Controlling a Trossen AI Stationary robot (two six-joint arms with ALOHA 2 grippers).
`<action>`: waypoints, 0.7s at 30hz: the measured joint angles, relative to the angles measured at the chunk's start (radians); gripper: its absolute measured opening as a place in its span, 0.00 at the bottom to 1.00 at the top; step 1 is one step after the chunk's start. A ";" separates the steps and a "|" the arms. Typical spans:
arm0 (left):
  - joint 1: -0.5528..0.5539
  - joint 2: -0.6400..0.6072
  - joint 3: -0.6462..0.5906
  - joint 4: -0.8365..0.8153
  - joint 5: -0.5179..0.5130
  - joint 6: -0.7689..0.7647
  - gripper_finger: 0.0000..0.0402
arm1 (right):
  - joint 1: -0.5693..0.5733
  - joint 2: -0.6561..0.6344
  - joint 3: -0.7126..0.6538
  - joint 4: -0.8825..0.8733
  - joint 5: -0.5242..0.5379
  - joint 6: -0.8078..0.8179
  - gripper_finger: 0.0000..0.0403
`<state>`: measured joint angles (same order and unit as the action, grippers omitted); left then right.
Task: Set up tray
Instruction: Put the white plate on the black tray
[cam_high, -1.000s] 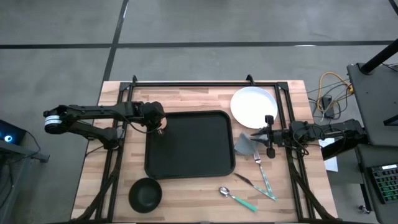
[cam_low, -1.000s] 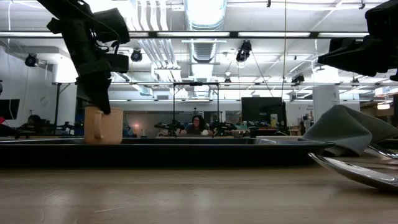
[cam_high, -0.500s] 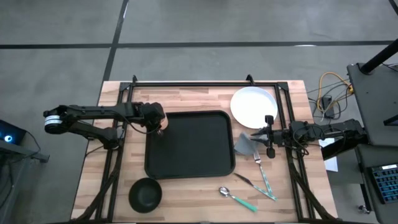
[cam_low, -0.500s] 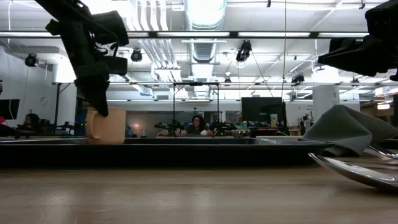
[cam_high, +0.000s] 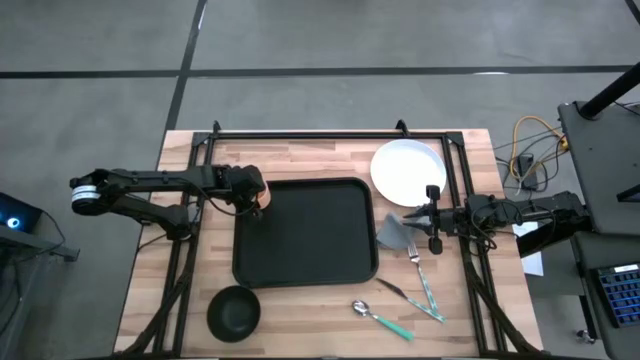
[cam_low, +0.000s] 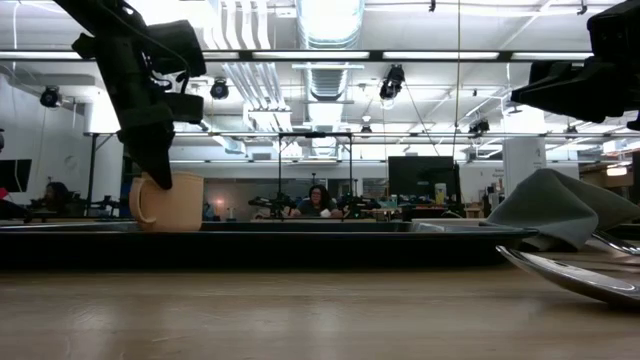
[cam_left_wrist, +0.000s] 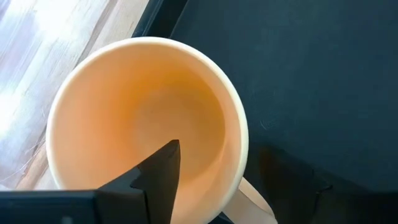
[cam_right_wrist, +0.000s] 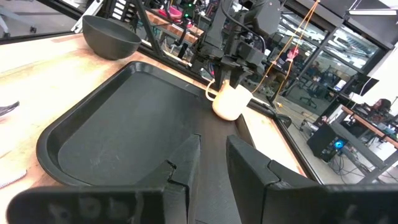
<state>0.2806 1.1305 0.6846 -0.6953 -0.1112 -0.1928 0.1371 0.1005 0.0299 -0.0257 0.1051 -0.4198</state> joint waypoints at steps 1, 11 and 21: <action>0.000 0.000 0.000 0.001 0.000 0.000 0.49 | 0.000 0.000 0.000 0.000 0.000 0.000 0.17; 0.000 0.000 0.004 0.003 0.000 0.000 0.50 | 0.000 0.000 0.000 0.000 0.000 0.000 0.17; 0.001 -0.001 0.110 0.003 0.001 -0.001 0.50 | 0.000 0.000 0.000 0.000 0.000 0.000 0.17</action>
<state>0.2813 1.1297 0.7947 -0.6924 -0.1104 -0.1933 0.1371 0.1009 0.0299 -0.0257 0.1051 -0.4198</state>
